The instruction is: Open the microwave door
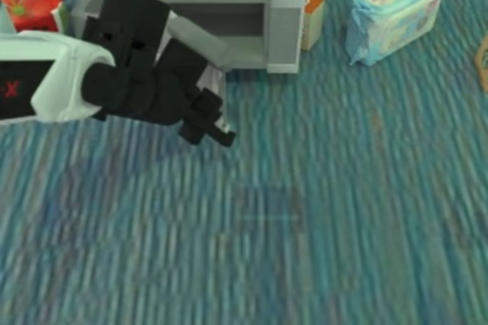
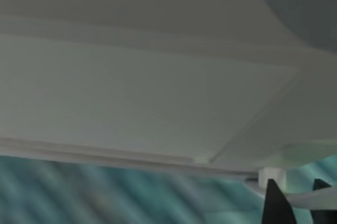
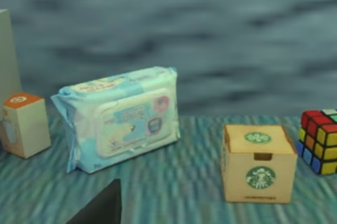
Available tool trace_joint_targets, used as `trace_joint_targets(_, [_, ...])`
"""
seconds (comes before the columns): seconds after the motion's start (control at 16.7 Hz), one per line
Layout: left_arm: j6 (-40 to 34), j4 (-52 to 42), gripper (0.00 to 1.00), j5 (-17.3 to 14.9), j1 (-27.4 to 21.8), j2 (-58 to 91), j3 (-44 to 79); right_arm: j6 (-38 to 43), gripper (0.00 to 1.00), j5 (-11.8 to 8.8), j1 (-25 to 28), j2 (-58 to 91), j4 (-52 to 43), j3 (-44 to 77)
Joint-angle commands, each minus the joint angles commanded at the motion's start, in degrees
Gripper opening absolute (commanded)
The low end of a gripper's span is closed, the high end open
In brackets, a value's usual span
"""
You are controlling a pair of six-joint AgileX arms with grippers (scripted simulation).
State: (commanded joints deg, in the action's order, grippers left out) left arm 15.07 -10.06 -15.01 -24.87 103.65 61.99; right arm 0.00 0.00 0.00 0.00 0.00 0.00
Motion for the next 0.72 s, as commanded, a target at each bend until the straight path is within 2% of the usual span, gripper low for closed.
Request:
trace_joint_targets(0.42, [4.43,-1.1,0.0,-2.82,2.16,-0.78,-0.57,0.0,1.0,0.0,0.0,0.0,0.0,0.0])
trace_joint_targets(0.72, [4.58,-1.15,0.0,-2.91,2.22,-0.79,-0.6,0.0,1.0,0.0,0.0,0.0,0.0,0.0])
